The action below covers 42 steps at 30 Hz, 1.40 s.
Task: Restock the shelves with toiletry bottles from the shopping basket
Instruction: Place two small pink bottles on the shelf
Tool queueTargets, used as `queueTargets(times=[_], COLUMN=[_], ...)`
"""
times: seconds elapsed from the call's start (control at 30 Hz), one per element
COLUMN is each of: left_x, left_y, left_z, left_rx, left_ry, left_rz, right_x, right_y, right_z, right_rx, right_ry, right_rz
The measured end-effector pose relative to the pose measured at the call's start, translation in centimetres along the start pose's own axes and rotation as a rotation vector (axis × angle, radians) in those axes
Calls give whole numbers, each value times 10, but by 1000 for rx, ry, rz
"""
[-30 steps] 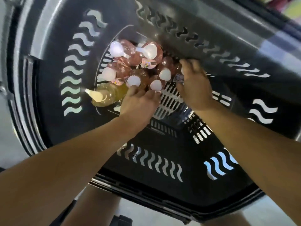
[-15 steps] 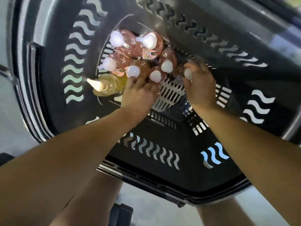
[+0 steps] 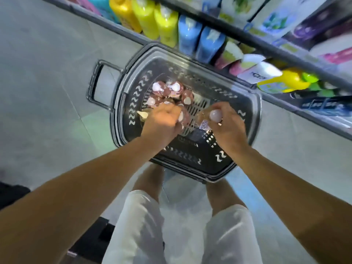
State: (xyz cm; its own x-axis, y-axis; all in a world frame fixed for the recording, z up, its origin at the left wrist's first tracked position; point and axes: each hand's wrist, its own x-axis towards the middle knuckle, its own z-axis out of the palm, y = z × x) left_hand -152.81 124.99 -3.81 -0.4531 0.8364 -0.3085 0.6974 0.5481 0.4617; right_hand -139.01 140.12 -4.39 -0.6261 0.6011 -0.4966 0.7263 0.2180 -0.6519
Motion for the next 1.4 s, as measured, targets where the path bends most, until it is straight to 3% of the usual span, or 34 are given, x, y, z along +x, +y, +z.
queueTargets(times=[0.23,0.4,0.73,1.07,1.4], left_x=[-25,-39,-42,-54,-57], left_y=[53,90,166,259,358], left_z=[-161,-273,-441,-552,-616], left_rx=[-82,-113,-70,-150,-184], left_ry=[134,262,451,638,769], left_rz=[77,225,439,646,743], right_x=[-68,-109,-174,-238,-301], right_y=[-113,-197,-328,-403,-429], right_z=[-95,-162,-279,-393,-501], right_rx=[-58,-62,-49,-60,-186], right_ry=[168,244,509,756,945], right_rz=[-105,-210,-369,-554,-684])
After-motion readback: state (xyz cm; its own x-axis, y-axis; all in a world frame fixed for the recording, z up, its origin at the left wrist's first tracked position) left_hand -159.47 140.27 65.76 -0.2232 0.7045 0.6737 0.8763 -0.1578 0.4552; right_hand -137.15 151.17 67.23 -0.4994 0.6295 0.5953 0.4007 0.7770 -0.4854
